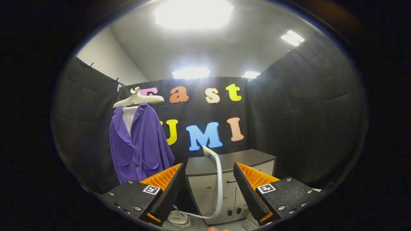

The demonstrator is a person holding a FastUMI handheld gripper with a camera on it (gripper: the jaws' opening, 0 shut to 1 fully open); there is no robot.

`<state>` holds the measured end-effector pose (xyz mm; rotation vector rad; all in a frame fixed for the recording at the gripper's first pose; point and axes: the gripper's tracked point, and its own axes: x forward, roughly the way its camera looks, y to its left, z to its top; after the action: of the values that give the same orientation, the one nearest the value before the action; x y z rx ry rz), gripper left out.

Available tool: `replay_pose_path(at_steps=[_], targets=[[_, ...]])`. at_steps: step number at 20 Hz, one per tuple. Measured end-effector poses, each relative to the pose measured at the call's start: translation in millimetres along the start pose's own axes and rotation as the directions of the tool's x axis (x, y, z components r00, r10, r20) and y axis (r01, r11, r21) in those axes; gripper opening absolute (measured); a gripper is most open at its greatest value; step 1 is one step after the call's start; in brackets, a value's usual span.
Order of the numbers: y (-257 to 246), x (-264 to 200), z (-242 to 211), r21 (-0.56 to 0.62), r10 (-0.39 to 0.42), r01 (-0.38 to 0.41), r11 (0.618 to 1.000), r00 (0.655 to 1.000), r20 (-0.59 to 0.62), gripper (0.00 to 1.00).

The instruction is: Iron the clothes twice with a garment steamer, once on the left side and once on the right side.

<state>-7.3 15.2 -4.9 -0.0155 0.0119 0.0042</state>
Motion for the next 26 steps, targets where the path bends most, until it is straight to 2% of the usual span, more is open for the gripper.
replay_pose_path(at_steps=[13,16,21,26], targets=[[36.4,28.8,-5.5,-0.042,0.069,-0.070,0.997,0.997,-0.021,0.93],[24.3,47.0,1.1,-0.067,0.048,-0.049,0.997,0.999,-0.016,0.94],[15.1,103.1,4.2,-0.041,0.080,-0.081,0.996,0.996,-0.028,0.93],[-3.9,187.3,5.6,-0.013,0.095,-0.095,0.995,0.994,-0.052,0.93]])
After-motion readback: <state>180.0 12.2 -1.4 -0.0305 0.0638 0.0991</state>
